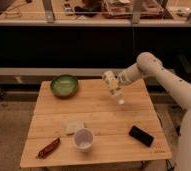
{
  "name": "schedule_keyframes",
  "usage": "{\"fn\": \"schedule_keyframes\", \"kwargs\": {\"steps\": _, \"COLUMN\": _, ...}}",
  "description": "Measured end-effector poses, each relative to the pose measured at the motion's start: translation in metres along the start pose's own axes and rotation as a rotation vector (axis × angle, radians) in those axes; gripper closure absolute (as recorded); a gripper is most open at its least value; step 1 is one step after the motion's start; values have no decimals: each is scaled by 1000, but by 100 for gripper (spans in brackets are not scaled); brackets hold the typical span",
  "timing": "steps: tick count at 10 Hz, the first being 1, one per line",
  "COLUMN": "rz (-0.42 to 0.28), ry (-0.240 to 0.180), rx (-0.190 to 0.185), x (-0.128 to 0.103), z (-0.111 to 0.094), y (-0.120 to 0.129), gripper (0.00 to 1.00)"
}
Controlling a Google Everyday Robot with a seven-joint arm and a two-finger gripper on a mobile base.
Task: Place the bottle in the ceramic bowl
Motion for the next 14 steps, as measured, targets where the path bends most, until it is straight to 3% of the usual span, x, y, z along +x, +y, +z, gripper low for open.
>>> {"fn": "schedule_keyframes", "kwargs": {"steps": 1, "rz": -32, "ry": 36, "rx": -40, "x": 20, "z": -10, "y": 10, "gripper": 100}}
{"fn": "schedule_keyframes", "kwargs": {"steps": 2, "rz": -101, "ry": 84, "rx": -93, "x": 55, "z": -20, "y": 16, "gripper": 100}}
{"fn": "schedule_keyframes", "kwargs": {"steps": 5, "rz": -275, "ry": 160, "rx": -192, "x": 124, "z": -41, "y": 9, "gripper": 100}}
{"fn": "schedule_keyframes", "kwargs": {"steps": 6, "rz": -328, "ry": 174, "rx": -208, "x": 141, "z": -42, "y": 1, "gripper": 100}}
{"fn": "schedule_keyframes", "kwargs": {"steps": 7, "rz": -373, "ry": 185, "rx": -208, "x": 154, "z": -40, "y": -10, "gripper": 100}}
{"fn": "schedule_keyframes", "kwargs": {"steps": 11, "rz": -546, "ry": 232, "rx": -122, "x": 200, "z": -13, "y": -83, "gripper": 100}}
{"fn": "schedule_keyframes", "kwargs": {"steps": 12, "rz": -603, "ry": 238, "rx": -103, "x": 213, "z": 1, "y": -106, "gripper": 100}}
{"fn": "schedule_keyframes", "kwargs": {"steps": 14, "rz": -669, "ry": 218, "rx": -95, "x": 225, "z": 27, "y": -125, "gripper": 100}}
